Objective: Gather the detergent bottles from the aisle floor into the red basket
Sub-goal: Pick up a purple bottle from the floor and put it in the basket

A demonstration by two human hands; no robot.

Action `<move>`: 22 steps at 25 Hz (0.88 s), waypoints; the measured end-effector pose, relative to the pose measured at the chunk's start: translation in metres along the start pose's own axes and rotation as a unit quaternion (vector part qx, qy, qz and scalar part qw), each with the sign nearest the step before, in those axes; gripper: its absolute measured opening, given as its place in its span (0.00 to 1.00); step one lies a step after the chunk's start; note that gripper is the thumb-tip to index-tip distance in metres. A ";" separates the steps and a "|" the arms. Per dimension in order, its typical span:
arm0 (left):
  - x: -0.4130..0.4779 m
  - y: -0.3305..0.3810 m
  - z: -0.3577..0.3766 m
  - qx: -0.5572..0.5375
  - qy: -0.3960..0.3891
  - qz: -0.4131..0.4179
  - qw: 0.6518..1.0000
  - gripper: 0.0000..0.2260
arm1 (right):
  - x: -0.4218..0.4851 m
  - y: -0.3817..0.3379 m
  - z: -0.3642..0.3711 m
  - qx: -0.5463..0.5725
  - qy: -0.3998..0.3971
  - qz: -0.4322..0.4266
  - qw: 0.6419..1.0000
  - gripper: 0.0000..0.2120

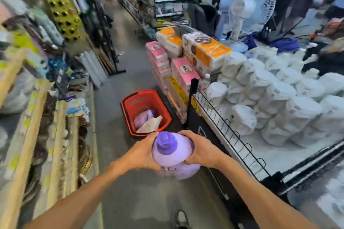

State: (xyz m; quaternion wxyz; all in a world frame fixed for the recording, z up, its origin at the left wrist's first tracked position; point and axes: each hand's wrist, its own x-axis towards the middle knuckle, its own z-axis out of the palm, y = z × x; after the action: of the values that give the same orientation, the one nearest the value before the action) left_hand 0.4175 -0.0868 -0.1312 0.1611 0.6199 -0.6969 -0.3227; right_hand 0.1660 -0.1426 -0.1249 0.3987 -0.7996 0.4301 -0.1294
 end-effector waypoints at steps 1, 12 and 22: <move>0.005 -0.008 -0.007 -0.007 0.022 -0.012 1.000 0.43 | 0.023 -0.001 -0.002 -0.001 -0.012 -0.019 1.000 0.39; 0.058 -0.120 -0.100 -0.066 0.121 -0.096 0.986 0.44 | 0.237 -0.044 0.006 -0.065 -0.138 -0.120 0.981 0.41; 0.117 -0.253 -0.212 -0.096 0.105 -0.098 0.985 0.44 | 0.403 -0.105 0.064 -0.090 -0.134 -0.068 0.985 0.44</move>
State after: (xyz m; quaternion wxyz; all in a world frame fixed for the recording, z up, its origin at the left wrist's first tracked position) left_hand 0.7211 -0.2591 -0.1599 0.2599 0.6973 -0.5775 -0.3358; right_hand 0.5028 -0.3953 -0.1428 0.3695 -0.8696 0.3274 -0.0092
